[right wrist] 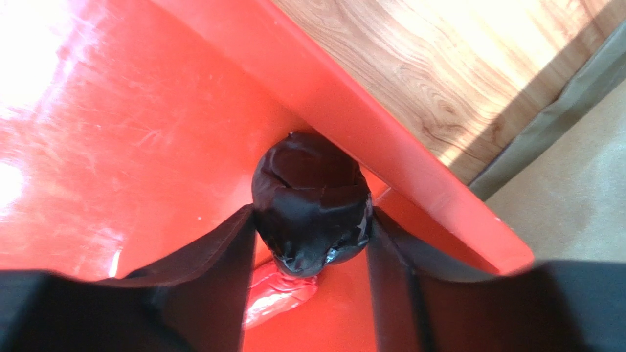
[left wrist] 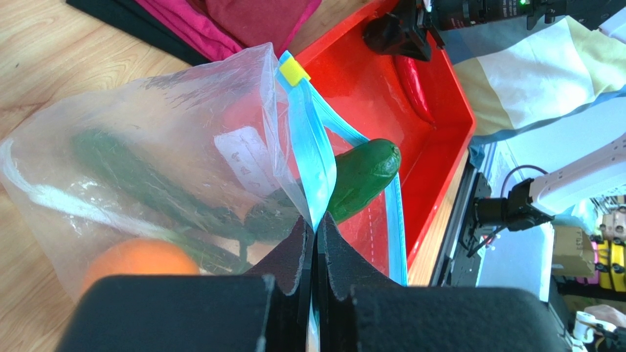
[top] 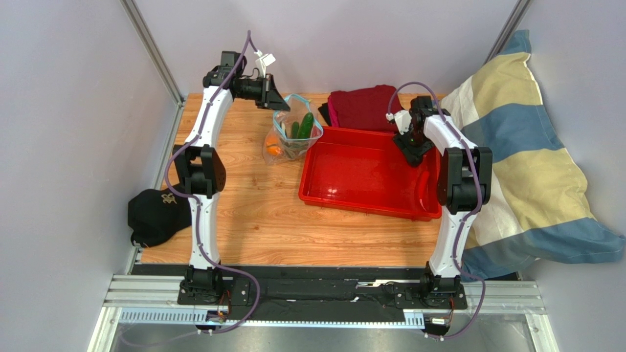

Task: Place the food in the zip-top bag and seal the zipper
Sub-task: Pick up the fake vegetable from the bin.

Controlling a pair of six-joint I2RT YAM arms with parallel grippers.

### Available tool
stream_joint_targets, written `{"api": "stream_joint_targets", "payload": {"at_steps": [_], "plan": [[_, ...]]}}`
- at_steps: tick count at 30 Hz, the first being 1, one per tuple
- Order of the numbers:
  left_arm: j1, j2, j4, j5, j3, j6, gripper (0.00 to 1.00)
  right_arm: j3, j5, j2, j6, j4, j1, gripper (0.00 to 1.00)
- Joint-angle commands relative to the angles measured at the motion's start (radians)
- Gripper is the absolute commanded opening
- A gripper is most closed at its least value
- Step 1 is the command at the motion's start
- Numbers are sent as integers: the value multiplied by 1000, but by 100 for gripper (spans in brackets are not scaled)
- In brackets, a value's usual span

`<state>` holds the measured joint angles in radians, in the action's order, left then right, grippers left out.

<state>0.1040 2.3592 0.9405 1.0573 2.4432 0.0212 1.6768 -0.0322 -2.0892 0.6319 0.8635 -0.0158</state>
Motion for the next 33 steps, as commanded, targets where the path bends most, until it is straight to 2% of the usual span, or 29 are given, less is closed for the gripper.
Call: {"api": "stream_joint_targets", "payload": {"at_steps": [1,3,6,10,16,20,26,33], "plan": [[-6,2,-25,26,8,6,0,43,63,21,-23,8,2,47],[-6,2,-25,26,8,6,0,70,92,35,-27,32,-1,39],[-6,2,-25,26,7,6,0,161,168,54,-52,78,-24,35],[-6,2,-25,27,8,8,0,346,320,66,-115,115,-97,34],[-6,2,-26,26,5,13,0,607,509,29,-172,49,-245,37],[-6,-1,-28,23,-1,14,0,617,564,23,-176,-105,-332,39],[-6,-6,-29,17,-4,16,0,620,598,-9,-159,-234,-438,40],[-6,-5,-31,18,-4,14,0,632,581,-64,-121,-233,-503,46]]}}
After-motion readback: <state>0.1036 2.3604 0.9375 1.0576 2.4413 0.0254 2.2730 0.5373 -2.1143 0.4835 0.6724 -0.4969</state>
